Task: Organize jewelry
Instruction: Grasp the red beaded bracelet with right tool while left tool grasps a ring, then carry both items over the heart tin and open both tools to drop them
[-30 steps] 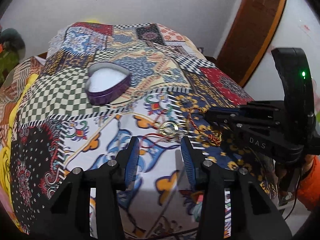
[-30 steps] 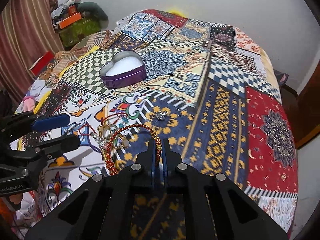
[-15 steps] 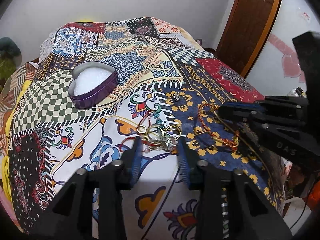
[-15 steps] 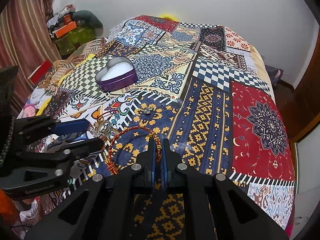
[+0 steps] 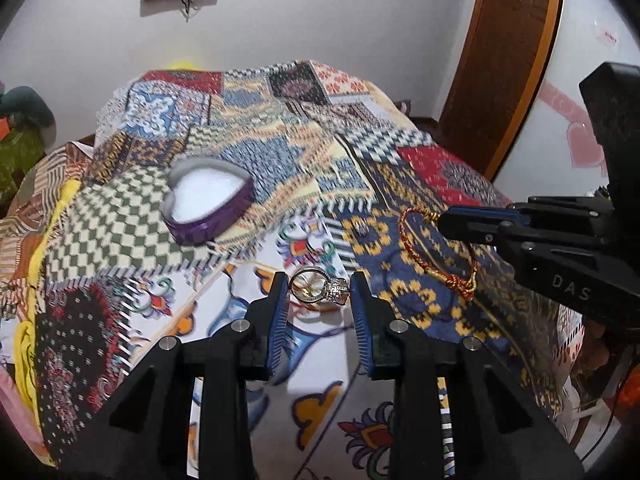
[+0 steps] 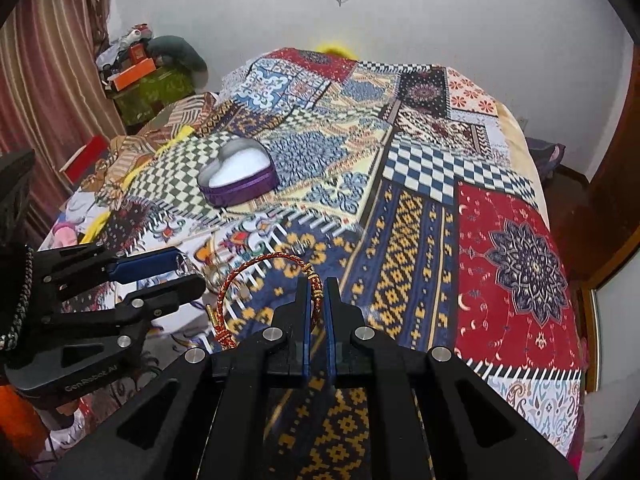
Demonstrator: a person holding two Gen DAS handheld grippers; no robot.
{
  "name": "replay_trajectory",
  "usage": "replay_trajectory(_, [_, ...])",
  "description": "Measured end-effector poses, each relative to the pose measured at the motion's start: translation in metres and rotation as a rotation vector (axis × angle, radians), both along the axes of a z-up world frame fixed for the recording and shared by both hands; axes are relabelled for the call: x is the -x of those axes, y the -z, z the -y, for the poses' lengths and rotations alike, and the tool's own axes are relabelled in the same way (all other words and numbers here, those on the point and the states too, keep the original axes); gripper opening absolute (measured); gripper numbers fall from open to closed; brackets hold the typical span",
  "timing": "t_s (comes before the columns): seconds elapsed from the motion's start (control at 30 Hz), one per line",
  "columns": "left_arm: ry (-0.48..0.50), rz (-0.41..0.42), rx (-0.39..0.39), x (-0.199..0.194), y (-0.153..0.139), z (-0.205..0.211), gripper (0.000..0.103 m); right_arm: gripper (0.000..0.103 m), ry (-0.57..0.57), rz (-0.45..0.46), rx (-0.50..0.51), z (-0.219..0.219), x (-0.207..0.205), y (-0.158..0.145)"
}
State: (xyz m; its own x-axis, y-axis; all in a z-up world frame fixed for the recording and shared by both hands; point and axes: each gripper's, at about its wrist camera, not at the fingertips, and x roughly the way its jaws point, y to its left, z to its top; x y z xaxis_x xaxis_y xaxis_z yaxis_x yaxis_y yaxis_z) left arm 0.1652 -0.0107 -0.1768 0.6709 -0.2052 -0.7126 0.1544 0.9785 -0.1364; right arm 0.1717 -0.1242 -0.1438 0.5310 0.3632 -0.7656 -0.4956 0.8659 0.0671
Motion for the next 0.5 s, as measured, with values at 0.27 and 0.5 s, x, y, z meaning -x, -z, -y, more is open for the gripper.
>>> replay_trajectory(0.27, [-0.061,0.057,0.011,-0.010,-0.019,-0.030,0.030,0.005,-0.014,0.040,-0.031,-0.021,-0.010,-0.017])
replay_trajectory(0.5, [-0.107,0.086,0.008,-0.026,-0.024,-0.058,0.030,0.005,-0.021,0.074,-0.054,-0.043,-0.028,-0.030])
